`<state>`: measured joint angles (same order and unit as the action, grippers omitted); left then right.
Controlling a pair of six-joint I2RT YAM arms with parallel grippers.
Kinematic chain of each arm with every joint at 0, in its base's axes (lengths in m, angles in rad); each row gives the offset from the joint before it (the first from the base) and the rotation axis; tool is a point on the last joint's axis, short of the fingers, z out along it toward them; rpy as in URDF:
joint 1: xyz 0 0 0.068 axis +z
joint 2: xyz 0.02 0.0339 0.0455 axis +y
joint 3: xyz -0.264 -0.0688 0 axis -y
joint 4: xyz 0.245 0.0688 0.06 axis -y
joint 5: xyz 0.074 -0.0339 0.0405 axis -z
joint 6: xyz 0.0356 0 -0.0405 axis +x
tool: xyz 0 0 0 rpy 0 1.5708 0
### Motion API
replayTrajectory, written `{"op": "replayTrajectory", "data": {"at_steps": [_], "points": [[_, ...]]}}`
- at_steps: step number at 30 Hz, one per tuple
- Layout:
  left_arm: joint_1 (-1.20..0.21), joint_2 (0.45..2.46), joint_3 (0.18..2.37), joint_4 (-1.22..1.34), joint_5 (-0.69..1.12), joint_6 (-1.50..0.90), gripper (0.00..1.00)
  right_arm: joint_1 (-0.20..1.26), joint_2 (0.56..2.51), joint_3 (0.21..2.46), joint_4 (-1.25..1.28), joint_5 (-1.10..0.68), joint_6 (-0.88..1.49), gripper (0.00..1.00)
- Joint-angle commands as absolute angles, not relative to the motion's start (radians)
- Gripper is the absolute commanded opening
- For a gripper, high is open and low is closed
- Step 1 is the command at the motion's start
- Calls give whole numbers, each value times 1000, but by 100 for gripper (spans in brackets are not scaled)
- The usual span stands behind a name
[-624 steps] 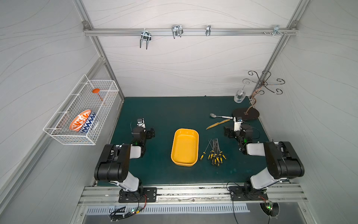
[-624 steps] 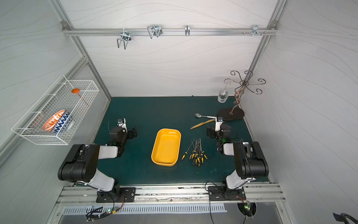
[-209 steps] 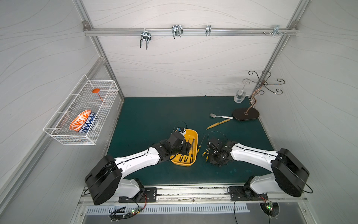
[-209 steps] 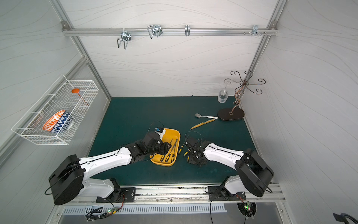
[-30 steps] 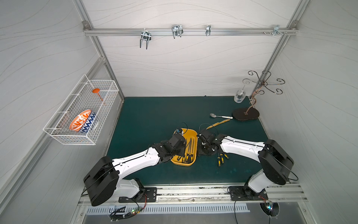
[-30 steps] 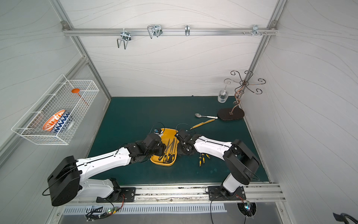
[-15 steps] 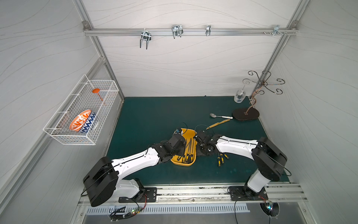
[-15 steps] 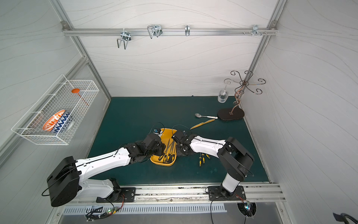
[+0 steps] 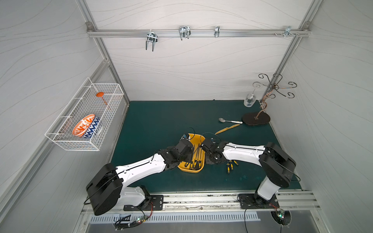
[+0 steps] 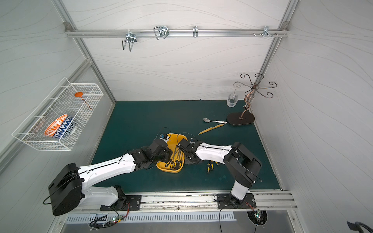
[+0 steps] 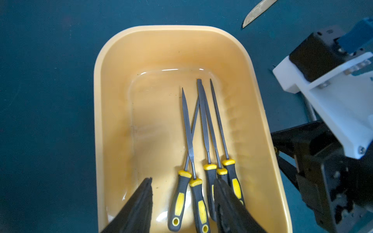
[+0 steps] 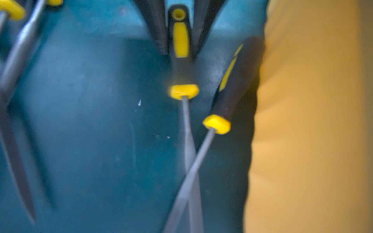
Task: Put the file tool into the storage box
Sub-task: Pick up the file tool from the center of the board, then place the file tool in the storage box.
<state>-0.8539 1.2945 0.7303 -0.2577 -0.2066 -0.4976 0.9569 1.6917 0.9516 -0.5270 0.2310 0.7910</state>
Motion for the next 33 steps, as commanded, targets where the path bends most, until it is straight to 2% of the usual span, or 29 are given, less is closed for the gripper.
{"op": "replayTrajectory", "data": {"at_steps": [1,7,12,19,28,33], "points": [[-856,1281,742,-247,-209,-496,55,949,1729,913,-565,159,810,4],[-856,1255,781,-247,-144,-464,64,919,1573,871,-559,110,802,1],[-856,1209,789,-153,10,-476,68,920,1400,828,-476,-18,767,2],[-856,1186,781,-33,167,-511,69,945,1268,834,-399,-129,753,3],[-856,1191,761,-16,160,-522,68,966,1253,919,-320,-192,762,4],[-856,1186,747,-2,156,-526,63,979,1254,943,-319,-183,764,4]]}}
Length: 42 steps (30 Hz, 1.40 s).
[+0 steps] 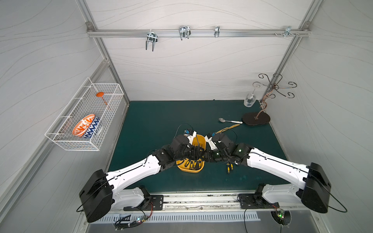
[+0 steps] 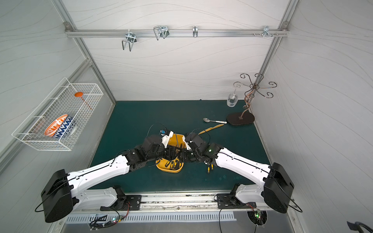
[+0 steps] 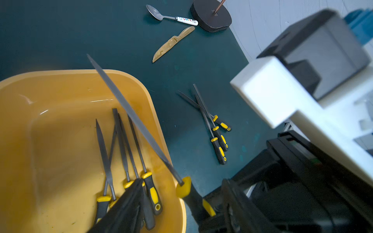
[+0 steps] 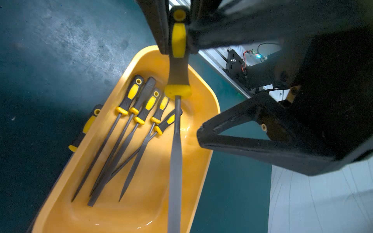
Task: Put the file tool into the storage box
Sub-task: Place the file tool in the storage box.
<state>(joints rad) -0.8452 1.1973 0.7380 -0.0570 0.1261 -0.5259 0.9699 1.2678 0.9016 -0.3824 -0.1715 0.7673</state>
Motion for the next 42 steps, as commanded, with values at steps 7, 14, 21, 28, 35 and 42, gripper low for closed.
{"op": "replayTrajectory", "data": {"at_steps": [7,14,21,28,35,42], "points": [[-856,1178,717,62,178,-562,52,982,1193,905,-232,-195,776,4],[-856,1193,718,68,198,-575,24,981,1149,885,-239,-155,777,4],[-856,1196,715,53,180,-571,0,981,1146,889,-265,-131,774,10],[-856,1282,766,-166,-109,-465,0,980,1147,898,-342,-59,776,39],[-856,1475,858,-314,-261,-415,5,979,1136,863,-366,-29,779,40],[-856,1489,858,-291,-242,-429,46,954,1122,831,-474,47,798,41]]}}
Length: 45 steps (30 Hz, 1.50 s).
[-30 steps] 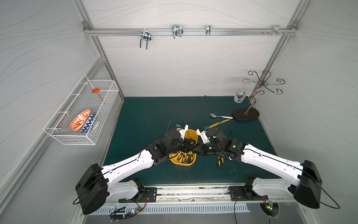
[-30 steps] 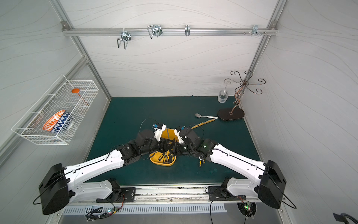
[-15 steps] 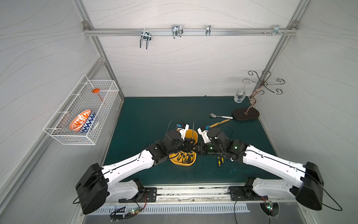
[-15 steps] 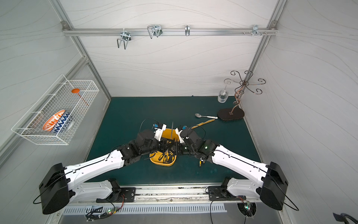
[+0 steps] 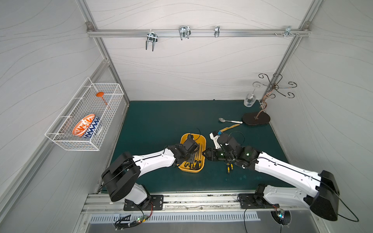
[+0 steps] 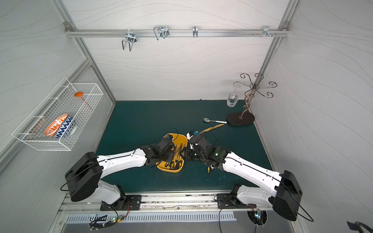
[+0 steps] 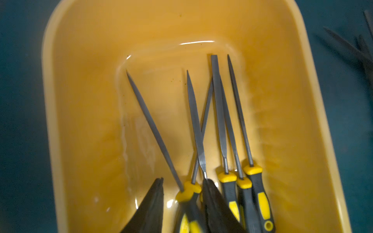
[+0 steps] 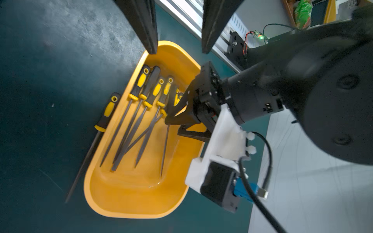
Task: Put the file tool into the storage box
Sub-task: Place the file tool in the storage box, then pick up the file tool from the center of the board.
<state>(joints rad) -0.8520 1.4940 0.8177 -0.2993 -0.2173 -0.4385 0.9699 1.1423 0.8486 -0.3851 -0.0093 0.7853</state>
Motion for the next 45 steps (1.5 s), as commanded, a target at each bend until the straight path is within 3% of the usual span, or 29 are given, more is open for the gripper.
{"op": "replayTrajectory", "data": {"at_steps": [1,11,32,45], "points": [[-856,1483,855,-287,-242,-431,48,945,1123,824,-496,61,810,41],[-856,1409,790,-240,-228,-473,51,850,1209,769,-474,68,823,41],[-856,1293,730,-264,-270,-485,51,921,1763,1066,-379,-41,733,40],[-856,1299,728,-252,-263,-492,51,883,1741,1026,-422,46,694,40]]}}
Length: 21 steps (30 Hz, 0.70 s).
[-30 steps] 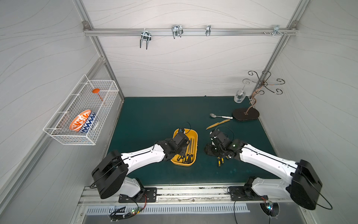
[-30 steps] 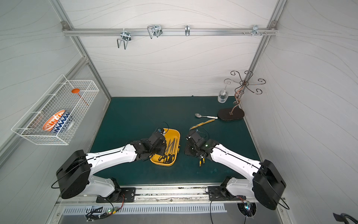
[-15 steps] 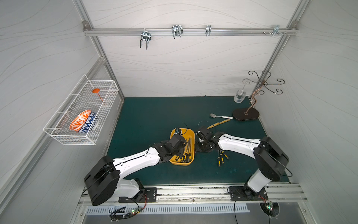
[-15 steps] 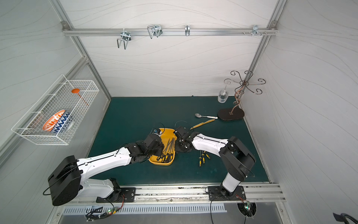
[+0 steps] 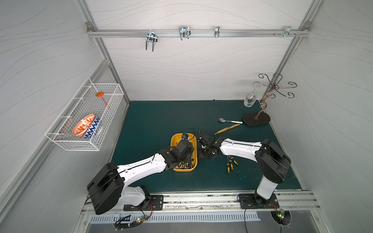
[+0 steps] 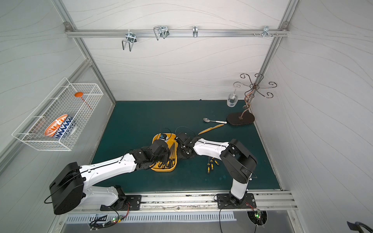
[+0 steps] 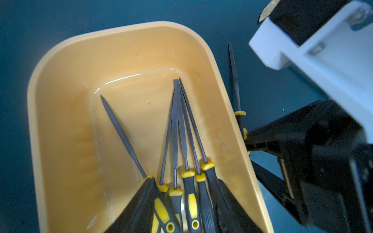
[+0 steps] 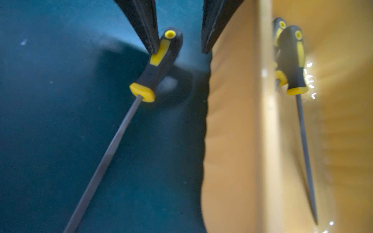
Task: Put the file tool into the storage box
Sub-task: Pick up the file tool from the center of the board.
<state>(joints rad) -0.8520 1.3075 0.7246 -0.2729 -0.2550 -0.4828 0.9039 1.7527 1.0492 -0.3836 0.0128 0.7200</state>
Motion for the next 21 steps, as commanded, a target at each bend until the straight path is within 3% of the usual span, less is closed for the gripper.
{"op": "replayTrajectory", "data": {"at_steps": [1,9,14,21], "points": [[-856,1301,728,-250,-262,-494,51,881,1742,1026,-426,52,689,40],[-856,1301,729,-253,-264,-491,51,883,1790,1052,-462,101,671,39],[-856,1293,732,-256,-267,-488,52,913,1815,1070,-503,147,656,33],[-856,1241,759,-272,-263,-459,60,943,1785,1030,-516,158,701,5]]}}
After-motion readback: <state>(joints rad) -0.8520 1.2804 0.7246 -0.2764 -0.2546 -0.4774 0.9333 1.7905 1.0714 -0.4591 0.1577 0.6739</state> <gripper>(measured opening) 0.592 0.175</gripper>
